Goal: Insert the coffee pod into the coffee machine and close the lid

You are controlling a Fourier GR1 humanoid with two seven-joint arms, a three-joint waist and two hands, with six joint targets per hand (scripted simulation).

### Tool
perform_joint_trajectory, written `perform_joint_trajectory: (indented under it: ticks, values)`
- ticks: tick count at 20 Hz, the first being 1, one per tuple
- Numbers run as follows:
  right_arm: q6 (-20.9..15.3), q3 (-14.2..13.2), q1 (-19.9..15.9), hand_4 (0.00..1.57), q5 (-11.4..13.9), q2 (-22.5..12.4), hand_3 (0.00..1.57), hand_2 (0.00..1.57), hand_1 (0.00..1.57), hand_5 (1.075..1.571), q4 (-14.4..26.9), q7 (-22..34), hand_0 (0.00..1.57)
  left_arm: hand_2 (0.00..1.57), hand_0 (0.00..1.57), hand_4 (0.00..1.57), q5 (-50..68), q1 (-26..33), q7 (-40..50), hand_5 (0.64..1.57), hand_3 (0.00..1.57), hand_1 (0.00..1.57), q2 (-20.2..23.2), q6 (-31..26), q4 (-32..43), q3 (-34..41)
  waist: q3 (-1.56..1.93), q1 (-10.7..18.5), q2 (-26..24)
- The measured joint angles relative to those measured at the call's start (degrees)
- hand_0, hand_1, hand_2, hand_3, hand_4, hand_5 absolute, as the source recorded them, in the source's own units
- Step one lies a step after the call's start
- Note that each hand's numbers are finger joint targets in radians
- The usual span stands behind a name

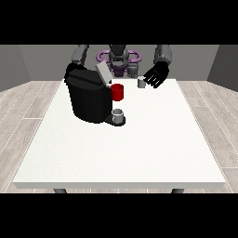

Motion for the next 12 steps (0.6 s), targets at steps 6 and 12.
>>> perform_joint_trajectory:
  ticks: [6,12]
  values:
    - [0.4,1.1,-0.7,0.5,-0.5,-0.1,0.0,0.0,0.0,1.571,-1.7,1.1,0.0,1.29,1.25,0.51,0.2,-4.6,1.8,1.571,1.24,1.25,2.0,-2.0,-0.2,1.8,0.01,-2.2,0.1]
    - [0.4,2.4,-2.0,0.51,0.2,-0.1,0.0,0.0,0.0,1.571,-3.5,1.1,0.0,1.33,1.28,0.48,1.3,-10.6,5.1,1.571,1.27,1.28,3.9,-3.4,0.7,4.5,0.0,-5.0,2.2]
